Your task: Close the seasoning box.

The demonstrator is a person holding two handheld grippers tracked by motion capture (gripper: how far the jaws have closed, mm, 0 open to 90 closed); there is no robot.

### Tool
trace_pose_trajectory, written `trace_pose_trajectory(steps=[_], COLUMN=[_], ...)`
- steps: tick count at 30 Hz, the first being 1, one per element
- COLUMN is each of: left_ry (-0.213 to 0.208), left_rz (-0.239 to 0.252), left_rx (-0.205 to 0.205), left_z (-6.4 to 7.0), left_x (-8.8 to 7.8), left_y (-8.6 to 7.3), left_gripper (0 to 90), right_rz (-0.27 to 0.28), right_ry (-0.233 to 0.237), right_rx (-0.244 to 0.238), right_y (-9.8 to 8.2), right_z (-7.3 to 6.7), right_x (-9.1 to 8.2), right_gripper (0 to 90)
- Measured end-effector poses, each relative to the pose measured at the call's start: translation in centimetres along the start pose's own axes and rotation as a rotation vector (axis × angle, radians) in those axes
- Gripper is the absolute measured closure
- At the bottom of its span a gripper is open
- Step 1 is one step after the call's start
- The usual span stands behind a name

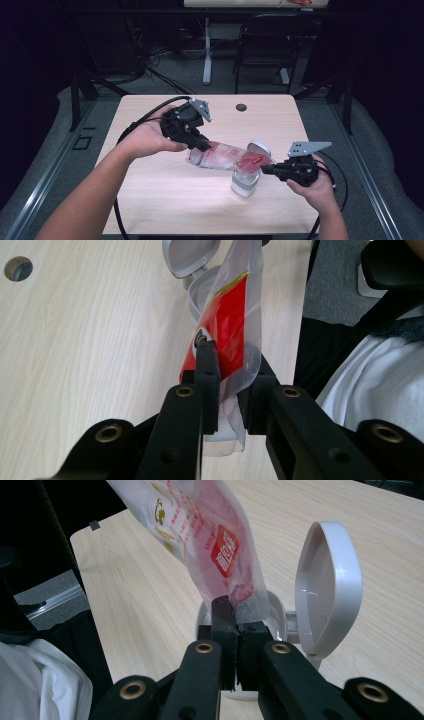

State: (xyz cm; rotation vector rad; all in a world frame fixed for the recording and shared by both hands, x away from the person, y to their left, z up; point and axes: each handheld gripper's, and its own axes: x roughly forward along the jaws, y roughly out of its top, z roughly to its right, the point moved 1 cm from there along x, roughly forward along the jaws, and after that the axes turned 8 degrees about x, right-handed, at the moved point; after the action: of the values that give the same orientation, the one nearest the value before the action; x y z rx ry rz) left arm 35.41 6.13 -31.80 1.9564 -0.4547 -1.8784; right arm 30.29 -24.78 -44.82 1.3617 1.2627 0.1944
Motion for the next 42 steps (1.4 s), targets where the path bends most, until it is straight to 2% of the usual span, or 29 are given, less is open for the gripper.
trace_pose_trajectory(steps=[21, 42], left_ry=[0.010, 0.013], left_rz=[-0.004, 0.003], left_rx=[-0.005, -0.006], left_z=[0.1, 0.1], left_x=[-0.5, -0.5], left_y=[-0.3, -0.2], left_gripper=[81.1, 81.1], right_rz=[-0.014, -0.007], right_ry=[0.014, 0.012], right_rx=[-0.009, -0.007], right_y=[0.2, 0.3], right_z=[-0.2, -0.1], right_x=[1.0, 0.9], right_gripper=[89.1, 89.0])
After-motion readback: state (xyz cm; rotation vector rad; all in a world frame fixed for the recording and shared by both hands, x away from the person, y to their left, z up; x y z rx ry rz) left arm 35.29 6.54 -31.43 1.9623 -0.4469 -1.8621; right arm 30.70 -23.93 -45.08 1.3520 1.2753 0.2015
